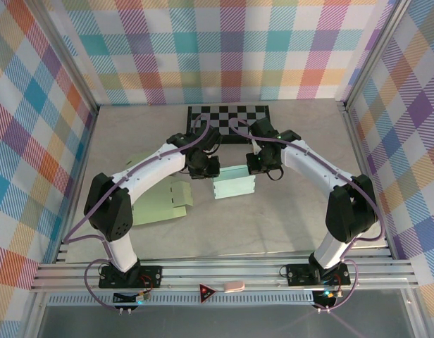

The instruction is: Fold the paper box

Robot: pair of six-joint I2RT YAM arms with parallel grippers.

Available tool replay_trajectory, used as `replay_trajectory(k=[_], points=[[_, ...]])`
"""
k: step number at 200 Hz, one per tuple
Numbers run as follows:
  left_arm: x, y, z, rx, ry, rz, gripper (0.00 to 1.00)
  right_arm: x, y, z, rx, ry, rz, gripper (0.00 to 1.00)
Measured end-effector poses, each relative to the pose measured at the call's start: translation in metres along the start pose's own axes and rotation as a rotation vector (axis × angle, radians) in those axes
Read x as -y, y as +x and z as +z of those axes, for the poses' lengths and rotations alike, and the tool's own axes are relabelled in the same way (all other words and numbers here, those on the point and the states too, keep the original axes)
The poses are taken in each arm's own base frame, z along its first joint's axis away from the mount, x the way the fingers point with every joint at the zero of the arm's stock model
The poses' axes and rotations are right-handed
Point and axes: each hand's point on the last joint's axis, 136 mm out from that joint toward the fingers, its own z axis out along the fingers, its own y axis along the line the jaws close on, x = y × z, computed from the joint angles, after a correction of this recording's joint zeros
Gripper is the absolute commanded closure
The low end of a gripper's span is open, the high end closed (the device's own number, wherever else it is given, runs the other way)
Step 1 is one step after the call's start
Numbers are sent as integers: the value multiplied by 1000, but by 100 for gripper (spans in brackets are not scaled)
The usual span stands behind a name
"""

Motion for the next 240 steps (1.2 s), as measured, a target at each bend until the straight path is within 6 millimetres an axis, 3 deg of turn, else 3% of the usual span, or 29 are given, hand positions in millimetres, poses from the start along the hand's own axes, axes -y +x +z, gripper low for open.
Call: replay_trajectory(k=[45,109,165,240], points=[[2,1,-1,8,-9,23,100,0,0,0,0,0,18,100],[2,3,-2,-1,-8,-5,100,-1,1,-1,-2,0,20,100],[9,-2,-18,-4,-1,-7,100,0,4,-1,-13,3,20,100],[7,2,-14,-63,-6,-31,100,0,7,-3,-23,6,19,100]])
